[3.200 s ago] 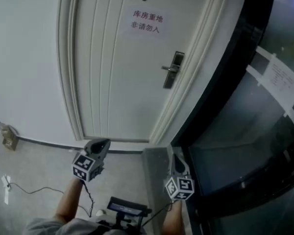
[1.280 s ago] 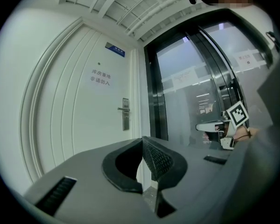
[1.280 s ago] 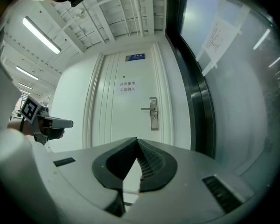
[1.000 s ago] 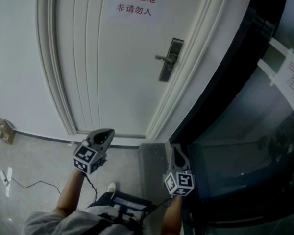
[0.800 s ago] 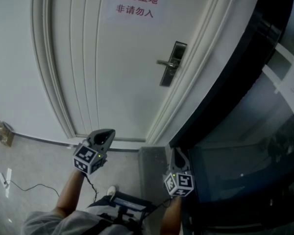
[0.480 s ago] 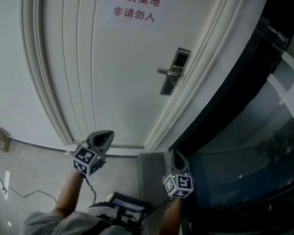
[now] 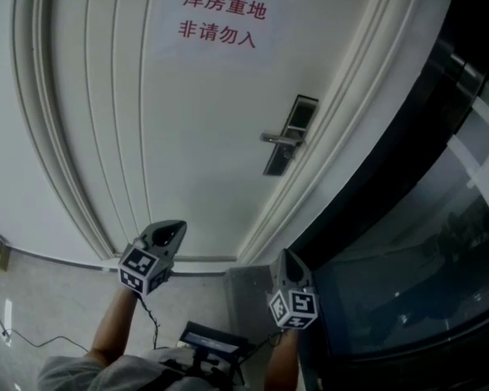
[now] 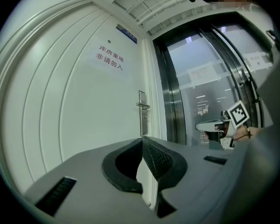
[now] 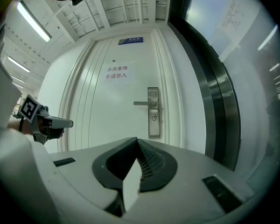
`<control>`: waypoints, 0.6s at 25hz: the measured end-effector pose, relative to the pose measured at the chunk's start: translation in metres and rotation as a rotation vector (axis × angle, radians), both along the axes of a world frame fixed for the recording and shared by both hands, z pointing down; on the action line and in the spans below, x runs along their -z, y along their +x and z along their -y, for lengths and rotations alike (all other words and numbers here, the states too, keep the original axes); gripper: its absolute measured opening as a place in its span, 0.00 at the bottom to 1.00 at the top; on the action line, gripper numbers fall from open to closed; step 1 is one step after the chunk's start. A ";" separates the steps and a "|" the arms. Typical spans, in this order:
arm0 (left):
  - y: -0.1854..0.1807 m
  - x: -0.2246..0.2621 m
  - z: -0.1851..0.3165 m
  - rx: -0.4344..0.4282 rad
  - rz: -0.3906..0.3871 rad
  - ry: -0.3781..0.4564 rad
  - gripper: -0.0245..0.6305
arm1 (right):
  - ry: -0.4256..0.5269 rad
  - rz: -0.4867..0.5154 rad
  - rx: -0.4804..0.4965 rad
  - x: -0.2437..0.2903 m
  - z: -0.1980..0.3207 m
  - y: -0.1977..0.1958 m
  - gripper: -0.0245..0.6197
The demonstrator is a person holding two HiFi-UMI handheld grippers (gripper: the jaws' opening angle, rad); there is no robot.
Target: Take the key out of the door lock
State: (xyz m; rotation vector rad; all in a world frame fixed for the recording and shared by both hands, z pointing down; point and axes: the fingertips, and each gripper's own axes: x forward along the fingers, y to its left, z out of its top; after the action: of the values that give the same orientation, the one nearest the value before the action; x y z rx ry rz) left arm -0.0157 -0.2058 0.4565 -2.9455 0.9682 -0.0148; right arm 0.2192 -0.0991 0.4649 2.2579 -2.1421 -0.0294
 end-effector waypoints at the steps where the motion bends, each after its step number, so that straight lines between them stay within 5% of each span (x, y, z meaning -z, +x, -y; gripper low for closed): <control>1: 0.000 0.000 0.004 0.000 -0.001 -0.003 0.05 | -0.002 -0.003 -0.004 0.001 0.003 0.000 0.06; 15: 0.019 -0.011 0.053 0.020 0.004 -0.025 0.05 | -0.015 -0.016 -0.007 -0.004 0.054 0.028 0.06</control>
State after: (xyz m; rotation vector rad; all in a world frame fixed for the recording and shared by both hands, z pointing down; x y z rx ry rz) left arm 0.0029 -0.2589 0.4670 -2.9568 1.0043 -0.0342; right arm 0.2470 -0.1527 0.4692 2.2493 -2.1194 -0.0317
